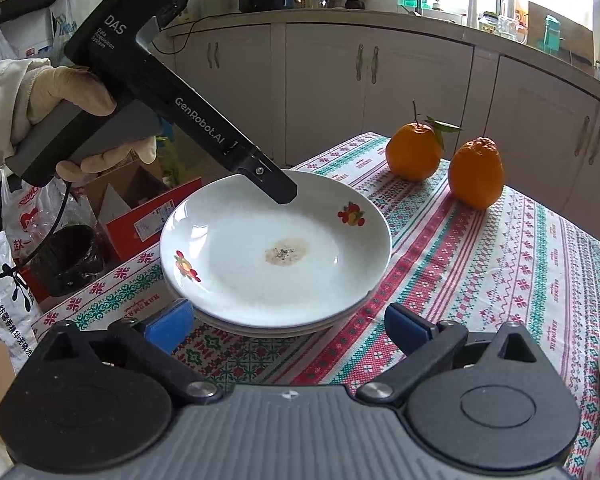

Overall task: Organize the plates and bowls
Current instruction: 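Lower the stained plate onto the plate stack and open the left tool, then grasp the rim of a white bowl with the right tool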

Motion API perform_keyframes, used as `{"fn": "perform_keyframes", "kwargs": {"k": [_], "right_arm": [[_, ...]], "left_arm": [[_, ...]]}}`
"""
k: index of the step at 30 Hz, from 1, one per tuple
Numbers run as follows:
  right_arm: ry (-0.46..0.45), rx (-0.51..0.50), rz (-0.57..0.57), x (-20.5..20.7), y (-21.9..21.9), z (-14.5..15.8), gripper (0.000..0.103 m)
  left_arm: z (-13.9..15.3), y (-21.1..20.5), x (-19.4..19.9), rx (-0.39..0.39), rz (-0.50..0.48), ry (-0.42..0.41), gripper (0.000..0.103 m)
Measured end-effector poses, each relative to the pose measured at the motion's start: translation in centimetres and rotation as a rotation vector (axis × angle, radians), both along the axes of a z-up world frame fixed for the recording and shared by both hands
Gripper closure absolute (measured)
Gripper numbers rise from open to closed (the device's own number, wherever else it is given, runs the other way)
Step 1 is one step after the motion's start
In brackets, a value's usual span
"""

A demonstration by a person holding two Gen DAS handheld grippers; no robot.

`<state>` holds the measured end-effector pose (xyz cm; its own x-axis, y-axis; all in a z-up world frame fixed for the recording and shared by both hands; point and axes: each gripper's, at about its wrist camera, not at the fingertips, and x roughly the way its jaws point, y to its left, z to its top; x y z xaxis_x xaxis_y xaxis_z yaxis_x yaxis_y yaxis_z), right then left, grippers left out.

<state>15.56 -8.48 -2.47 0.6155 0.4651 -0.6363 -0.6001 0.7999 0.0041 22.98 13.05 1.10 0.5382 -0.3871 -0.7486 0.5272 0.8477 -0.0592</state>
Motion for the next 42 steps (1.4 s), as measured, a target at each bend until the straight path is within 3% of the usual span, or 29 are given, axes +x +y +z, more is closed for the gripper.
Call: {"fn": "perform_keyframes", "kwargs": {"k": [5,10,16,22,31,38,42], "right_arm": [[-0.055,-0.022,-0.092,-1.8,-3.4,1.7,0.000],[-0.086,-0.045,-0.230,-4.5,-8.9,2.7,0.000],[-0.100,-0.063,-0.433,-8.4,-16.9,3.2,0.000],[-0.049,-0.026,-0.592,-10.6,-23.9,1.7,0.000],[0.056,0.117,-0.621,-11.0,-28.2,-1.2,0.002],[0.093,0.161,-0.595,-10.2,-29.0,-1.6,0.021],[0.107,0.169,-0.574,-10.1,-29.0,-1.7,0.025]], "left_arm": [[1.7,-3.4,-3.8,-0.037,-0.071,-0.122,0.009],[0.7,-8.6,-7.8,-0.039,-0.168,-0.196,0.008],[-2.1,-15.5,-12.2,-0.084,-0.321,-0.184,0.008],[-4.3,-22.3,-15.5,-0.106,-0.483,-0.161,0.008],[-7.0,-28.3,-17.2,-0.082,-0.589,-0.131,0.008],[-7.3,-29.8,-17.3,-0.080,-0.593,-0.162,0.013],[-7.4,-30.1,-17.3,-0.088,-0.602,-0.163,0.019]]}}
